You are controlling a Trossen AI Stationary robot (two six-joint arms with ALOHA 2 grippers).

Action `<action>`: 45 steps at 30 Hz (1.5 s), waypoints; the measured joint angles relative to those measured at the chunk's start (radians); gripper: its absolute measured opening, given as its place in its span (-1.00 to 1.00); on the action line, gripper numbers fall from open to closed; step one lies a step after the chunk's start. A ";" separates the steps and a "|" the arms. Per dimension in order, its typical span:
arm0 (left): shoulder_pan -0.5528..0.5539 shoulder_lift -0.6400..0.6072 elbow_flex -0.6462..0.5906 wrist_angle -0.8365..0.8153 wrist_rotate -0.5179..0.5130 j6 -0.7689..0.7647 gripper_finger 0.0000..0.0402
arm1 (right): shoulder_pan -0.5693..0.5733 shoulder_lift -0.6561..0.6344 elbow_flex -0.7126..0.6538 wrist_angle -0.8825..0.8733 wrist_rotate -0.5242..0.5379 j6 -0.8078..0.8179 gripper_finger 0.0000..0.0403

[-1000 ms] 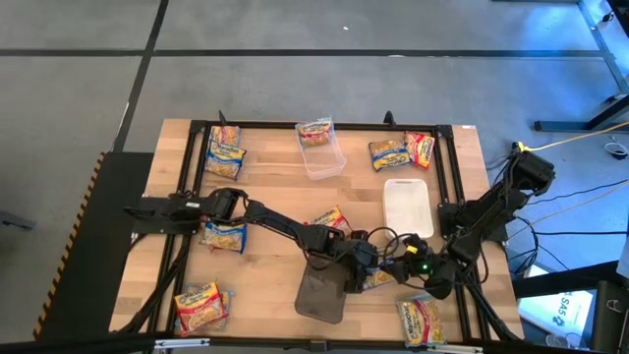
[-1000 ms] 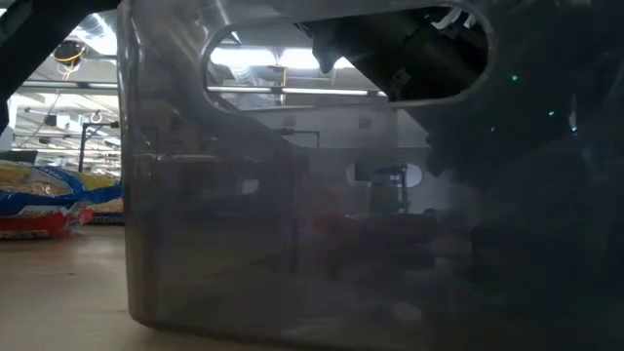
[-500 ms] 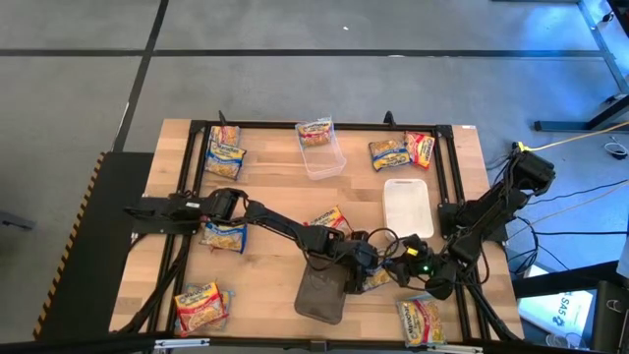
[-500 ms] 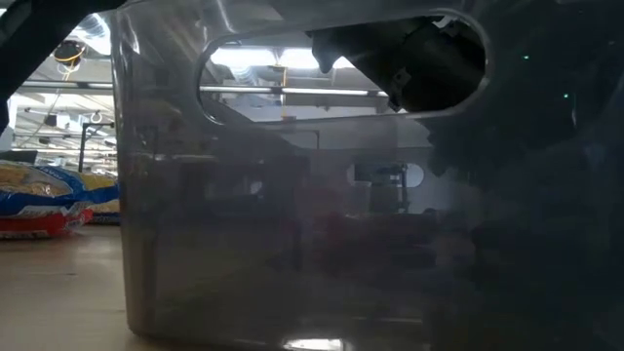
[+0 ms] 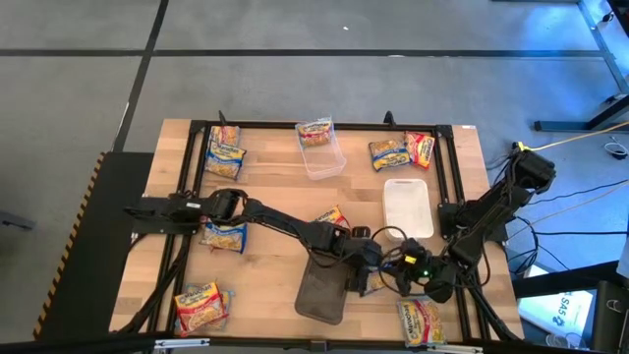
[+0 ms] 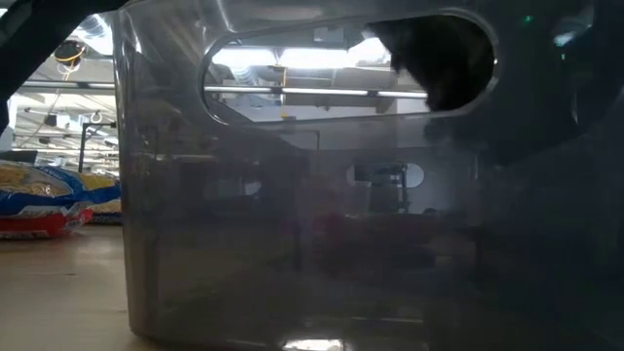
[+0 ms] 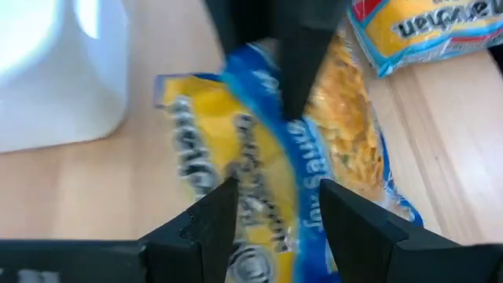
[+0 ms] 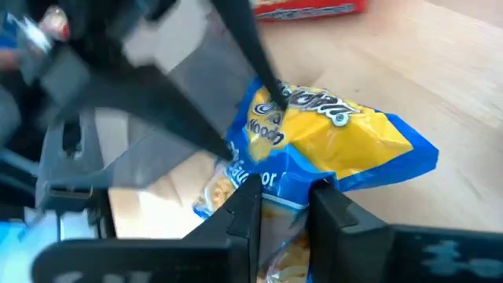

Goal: Sort Maruchan noodles
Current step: Put the bottom right blue noodle pack into the black bin

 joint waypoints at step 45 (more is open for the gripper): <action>-0.132 -0.633 -0.549 0.091 -0.225 -0.189 -0.13 | 0.087 -0.190 0.212 -0.148 0.188 -0.726 -0.89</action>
